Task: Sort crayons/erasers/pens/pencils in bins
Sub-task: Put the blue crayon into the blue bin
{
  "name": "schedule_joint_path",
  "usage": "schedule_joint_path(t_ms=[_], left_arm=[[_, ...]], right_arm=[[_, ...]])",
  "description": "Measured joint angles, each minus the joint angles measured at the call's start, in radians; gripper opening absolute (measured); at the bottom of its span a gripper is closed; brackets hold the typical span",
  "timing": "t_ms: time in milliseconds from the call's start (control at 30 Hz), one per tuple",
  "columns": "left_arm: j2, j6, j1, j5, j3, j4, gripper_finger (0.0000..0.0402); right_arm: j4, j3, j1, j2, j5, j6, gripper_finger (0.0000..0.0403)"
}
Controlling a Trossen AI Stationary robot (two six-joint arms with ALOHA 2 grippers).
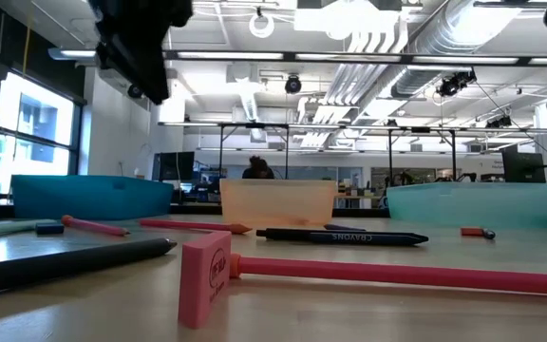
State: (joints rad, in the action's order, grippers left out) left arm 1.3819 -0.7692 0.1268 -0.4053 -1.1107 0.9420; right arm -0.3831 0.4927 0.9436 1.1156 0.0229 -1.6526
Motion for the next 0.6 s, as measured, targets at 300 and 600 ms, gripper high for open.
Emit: schedule_joint_path(t_ms=[300, 600], left_arm=[[-0.098, -0.010, 0.000, -0.019, -0.001, 0.162, 0.0131], [-0.202, -0.017, 0.000, -0.056, -0.001, 0.237, 0.0131]], right_arm=[[-0.004, 0.061, -0.003, -0.025, -0.103, -0.010, 0.0112], [-0.238, 0.240, -0.024, -0.035, -0.261, 0.014, 0.0112]])
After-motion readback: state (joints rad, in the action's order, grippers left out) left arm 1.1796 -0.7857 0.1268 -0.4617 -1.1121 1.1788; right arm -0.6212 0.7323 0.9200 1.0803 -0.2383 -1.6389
